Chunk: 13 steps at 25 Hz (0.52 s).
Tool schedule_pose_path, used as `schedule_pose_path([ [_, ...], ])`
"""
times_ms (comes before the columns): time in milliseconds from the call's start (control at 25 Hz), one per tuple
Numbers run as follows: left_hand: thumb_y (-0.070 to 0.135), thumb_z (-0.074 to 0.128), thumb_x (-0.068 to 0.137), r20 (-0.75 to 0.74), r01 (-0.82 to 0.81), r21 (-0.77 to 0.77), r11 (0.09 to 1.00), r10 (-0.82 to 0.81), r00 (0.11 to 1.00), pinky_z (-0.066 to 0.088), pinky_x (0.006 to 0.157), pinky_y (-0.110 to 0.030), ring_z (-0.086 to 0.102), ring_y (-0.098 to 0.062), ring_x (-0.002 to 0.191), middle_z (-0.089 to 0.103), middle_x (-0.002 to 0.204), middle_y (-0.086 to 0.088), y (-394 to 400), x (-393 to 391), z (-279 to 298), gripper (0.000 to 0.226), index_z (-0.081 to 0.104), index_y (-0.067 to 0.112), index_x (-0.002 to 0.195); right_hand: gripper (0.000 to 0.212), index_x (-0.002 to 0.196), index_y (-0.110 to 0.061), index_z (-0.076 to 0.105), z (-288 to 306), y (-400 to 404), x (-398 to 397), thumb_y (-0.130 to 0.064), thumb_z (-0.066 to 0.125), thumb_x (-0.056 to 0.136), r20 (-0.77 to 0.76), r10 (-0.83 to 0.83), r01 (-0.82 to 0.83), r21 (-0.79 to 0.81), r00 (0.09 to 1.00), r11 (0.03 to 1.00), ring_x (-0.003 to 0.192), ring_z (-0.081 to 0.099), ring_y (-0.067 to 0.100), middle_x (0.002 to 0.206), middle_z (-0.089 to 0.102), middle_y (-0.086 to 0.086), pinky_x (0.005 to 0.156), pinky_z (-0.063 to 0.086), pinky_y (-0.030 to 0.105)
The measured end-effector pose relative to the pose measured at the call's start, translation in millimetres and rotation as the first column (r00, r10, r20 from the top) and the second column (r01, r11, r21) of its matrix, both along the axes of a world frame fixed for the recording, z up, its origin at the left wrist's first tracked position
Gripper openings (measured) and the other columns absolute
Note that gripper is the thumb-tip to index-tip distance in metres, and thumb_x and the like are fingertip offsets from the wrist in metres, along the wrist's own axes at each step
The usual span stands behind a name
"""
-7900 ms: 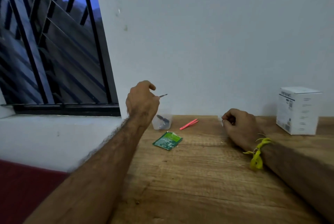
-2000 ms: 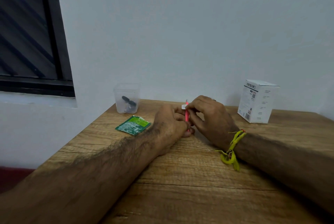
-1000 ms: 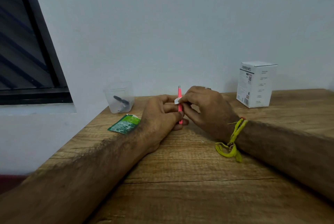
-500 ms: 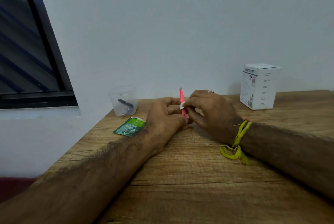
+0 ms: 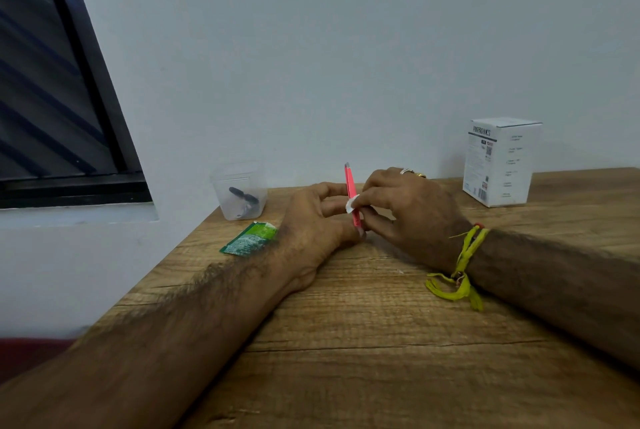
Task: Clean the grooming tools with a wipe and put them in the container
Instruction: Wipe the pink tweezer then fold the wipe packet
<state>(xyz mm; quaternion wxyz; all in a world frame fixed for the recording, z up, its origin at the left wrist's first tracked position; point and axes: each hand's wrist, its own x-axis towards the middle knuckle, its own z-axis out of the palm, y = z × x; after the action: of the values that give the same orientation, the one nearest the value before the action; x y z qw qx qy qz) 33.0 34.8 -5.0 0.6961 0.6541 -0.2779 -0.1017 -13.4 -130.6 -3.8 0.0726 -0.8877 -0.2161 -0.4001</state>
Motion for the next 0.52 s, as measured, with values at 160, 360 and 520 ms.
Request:
schedule_pose_path([
  [160,-0.023,0.070,0.074,-0.048,0.018,-0.025,1.000,-0.019,0.999,0.063,0.077,-0.041,0.075,-0.027,0.083,0.077,0.096,-0.017,-0.9,1.0,0.6,0.047,0.064,-0.001,0.115,0.014,0.100,-0.020,0.077,0.3,-1.3,-0.5,-0.018,0.070,0.088,-0.018,-0.003,0.003,-0.008,1.000,1.000,0.085,0.062,0.022,0.090,0.067,0.000,0.067,0.048,0.036],
  [360,0.010,0.057,0.098,-0.200,-0.079,-0.038,0.996,0.070,0.977,0.063,0.067,-0.037,0.075,-0.029,0.075,0.075,0.096,-0.022,-3.9,4.5,5.6,0.020,0.071,0.000,0.107,0.015,0.098,-0.020,0.077,0.7,0.4,-1.5,-0.017,0.074,0.084,-0.031,0.018,-0.019,-0.041,0.999,0.999,0.083,0.063,0.022,0.088,0.068,-0.001,0.066,0.048,0.033],
  [520,0.014,0.066,0.097,-0.186,-0.146,-0.048,0.988,0.134,0.973,0.062,0.057,-0.033,0.075,-0.026,0.065,0.077,0.083,-0.014,-5.9,4.5,3.0,0.018,0.066,-0.001,0.108,0.012,0.093,-0.019,0.076,0.1,2.1,-2.8,-0.017,0.074,0.081,0.030,0.014,-0.011,-0.091,0.999,0.996,0.080,0.065,0.023,0.086,0.069,-0.001,0.063,0.051,0.034],
])
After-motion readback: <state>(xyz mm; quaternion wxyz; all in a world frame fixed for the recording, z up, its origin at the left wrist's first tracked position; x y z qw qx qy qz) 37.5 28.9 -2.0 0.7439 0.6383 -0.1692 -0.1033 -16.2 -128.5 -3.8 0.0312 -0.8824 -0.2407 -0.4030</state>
